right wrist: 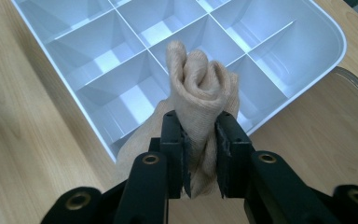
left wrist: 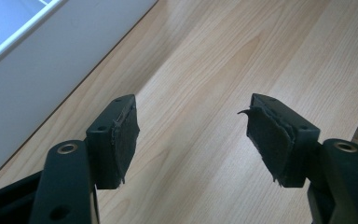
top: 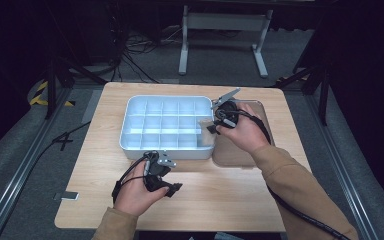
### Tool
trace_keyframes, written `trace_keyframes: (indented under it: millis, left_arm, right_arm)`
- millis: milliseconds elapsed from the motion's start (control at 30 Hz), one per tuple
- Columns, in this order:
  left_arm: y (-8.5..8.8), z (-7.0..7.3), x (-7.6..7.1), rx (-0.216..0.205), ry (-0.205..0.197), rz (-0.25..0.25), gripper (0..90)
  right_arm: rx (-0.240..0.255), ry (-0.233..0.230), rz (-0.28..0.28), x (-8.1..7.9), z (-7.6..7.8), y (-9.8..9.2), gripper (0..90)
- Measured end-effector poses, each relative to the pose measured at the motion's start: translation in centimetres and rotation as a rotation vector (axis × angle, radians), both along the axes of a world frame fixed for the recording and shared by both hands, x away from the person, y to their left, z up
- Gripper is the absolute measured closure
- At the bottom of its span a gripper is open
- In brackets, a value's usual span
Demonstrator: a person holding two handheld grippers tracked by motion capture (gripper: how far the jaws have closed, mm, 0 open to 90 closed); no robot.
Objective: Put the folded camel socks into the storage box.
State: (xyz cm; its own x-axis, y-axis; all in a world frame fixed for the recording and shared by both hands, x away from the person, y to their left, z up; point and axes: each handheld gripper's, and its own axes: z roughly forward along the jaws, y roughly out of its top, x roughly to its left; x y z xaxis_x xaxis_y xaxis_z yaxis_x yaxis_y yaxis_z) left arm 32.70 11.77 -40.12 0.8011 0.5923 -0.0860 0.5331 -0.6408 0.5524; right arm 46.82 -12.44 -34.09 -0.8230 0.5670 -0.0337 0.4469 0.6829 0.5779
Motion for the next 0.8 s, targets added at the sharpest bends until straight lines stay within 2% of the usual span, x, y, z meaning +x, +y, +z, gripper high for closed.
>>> trace_keyframes:
  millis: [33, 67, 300, 467, 567, 800]
  left_arm:
    - [0.1, 0.0, 0.0, -0.001, -0.004, -0.001, 34.4]
    - [0.2, 0.1, 0.0, 0.005, 0.009, -0.009, 34.3]
    - [0.2, -0.1, 0.0, -0.012, -0.022, -0.009, 34.0]
    - [0.4, 0.0, 0.0, -0.021, -0.020, -0.004, 34.0]
    - [0.6, 0.2, 0.0, -0.021, -0.031, 0.003, 34.1]
    - [0.7, 0.2, 0.0, -0.025, -0.026, 0.007, 34.1]
  right_arm:
    - [-0.006, 0.001, 0.001, 0.1, -0.1, 0.2, 75.4]
    - [-0.014, 0.006, -0.003, 0.2, -0.2, 0.4, 75.4]
    - [-0.044, 0.043, -0.023, 0.7, -1.0, 1.3, 75.4]
    - [-0.061, 0.056, -0.042, 0.9, -1.4, 2.0, 75.5]
    - [-0.102, 0.060, -0.048, 1.1, -1.9, 2.6, 75.5]
    - [-0.176, 0.065, -0.053, 1.0, -2.9, 3.6, 75.6]
